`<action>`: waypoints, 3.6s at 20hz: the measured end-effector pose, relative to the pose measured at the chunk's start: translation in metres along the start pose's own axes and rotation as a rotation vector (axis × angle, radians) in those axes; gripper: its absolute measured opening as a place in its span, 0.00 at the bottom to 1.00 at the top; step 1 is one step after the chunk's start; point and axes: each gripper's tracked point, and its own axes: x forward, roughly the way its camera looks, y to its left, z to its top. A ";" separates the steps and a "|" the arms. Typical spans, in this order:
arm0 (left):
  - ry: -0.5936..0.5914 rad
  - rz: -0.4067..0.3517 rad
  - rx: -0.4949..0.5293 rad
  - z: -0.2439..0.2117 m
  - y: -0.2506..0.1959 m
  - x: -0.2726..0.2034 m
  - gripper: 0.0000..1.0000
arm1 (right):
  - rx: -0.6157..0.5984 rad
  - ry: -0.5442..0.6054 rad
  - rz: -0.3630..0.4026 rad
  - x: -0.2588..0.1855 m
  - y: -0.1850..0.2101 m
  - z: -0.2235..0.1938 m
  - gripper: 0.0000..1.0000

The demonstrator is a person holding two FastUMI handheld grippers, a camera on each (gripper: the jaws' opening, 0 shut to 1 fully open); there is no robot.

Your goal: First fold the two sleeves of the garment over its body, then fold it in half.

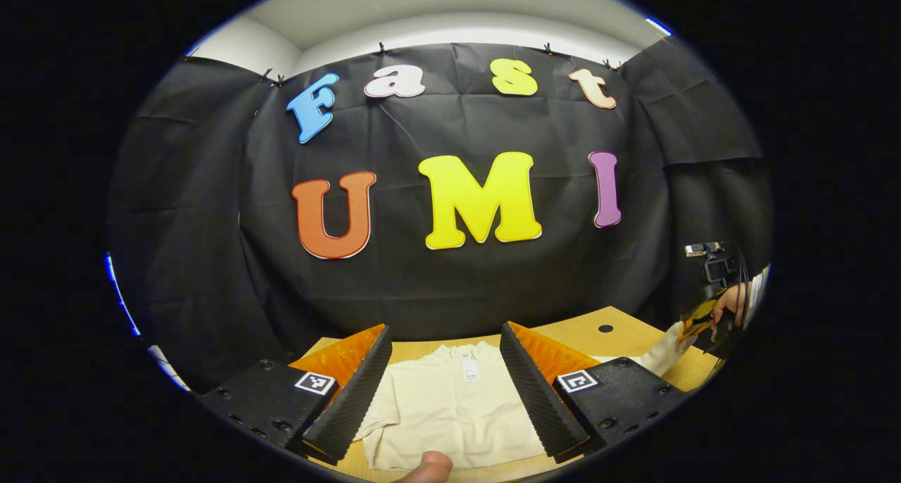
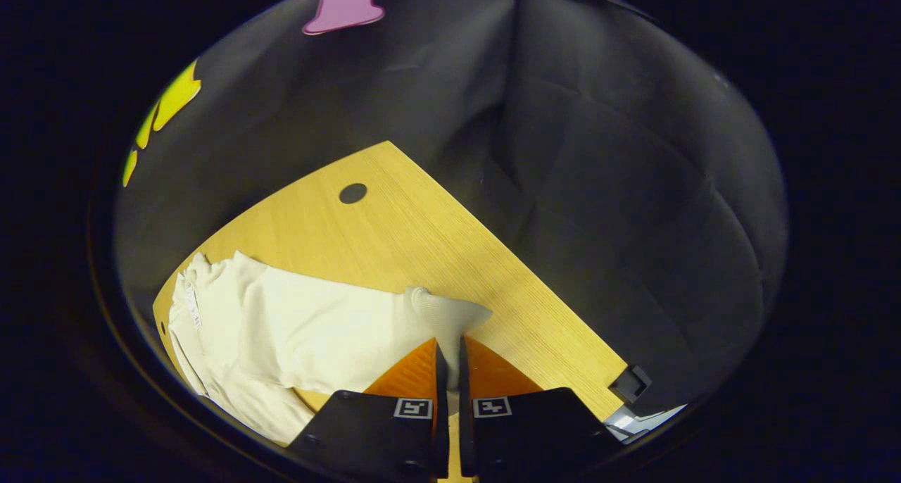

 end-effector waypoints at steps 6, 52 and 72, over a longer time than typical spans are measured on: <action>0.001 -0.021 -0.022 -0.008 0.017 -0.006 0.98 | -0.124 -0.083 0.084 -0.040 0.084 0.002 0.06; 0.268 0.162 -0.129 -0.165 0.161 -0.048 0.99 | -0.478 0.018 0.667 -0.135 0.610 -0.249 0.21; 0.217 0.280 -0.190 -0.133 0.167 -0.034 0.98 | -0.349 -0.618 0.694 -0.303 0.377 -0.020 0.90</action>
